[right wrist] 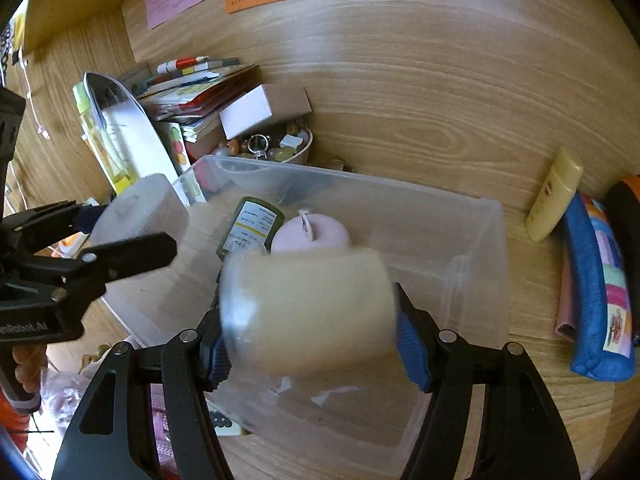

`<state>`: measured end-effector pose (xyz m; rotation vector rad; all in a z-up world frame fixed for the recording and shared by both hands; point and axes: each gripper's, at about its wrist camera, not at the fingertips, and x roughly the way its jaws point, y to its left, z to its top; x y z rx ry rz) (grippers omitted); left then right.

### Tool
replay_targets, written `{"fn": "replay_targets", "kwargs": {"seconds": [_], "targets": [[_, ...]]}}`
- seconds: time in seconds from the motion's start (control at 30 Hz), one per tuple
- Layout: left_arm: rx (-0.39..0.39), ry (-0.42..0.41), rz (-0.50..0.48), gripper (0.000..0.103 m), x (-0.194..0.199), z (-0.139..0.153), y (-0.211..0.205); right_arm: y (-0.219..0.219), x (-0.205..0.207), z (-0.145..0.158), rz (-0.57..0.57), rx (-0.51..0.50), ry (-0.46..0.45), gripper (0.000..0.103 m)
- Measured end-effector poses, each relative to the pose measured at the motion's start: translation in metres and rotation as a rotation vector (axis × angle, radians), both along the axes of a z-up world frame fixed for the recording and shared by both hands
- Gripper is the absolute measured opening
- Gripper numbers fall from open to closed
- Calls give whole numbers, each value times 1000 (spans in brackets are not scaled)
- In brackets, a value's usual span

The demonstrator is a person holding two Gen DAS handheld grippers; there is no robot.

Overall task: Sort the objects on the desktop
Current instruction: 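Lift and carry the white container and beige jar over the clear bin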

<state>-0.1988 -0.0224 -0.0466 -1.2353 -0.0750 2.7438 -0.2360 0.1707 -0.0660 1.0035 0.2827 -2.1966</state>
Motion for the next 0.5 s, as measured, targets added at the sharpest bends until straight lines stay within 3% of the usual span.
{"fn": "replay_targets", "kwargs": {"seconds": [0.17,0.5], "targets": [[-19,-23,-6,64,-2,-7,4,-10,5,-6,26,56,40,63],[-21,-72,-20,64,-3,-18,5,-6,1,-6,20,36,-7,63]]}}
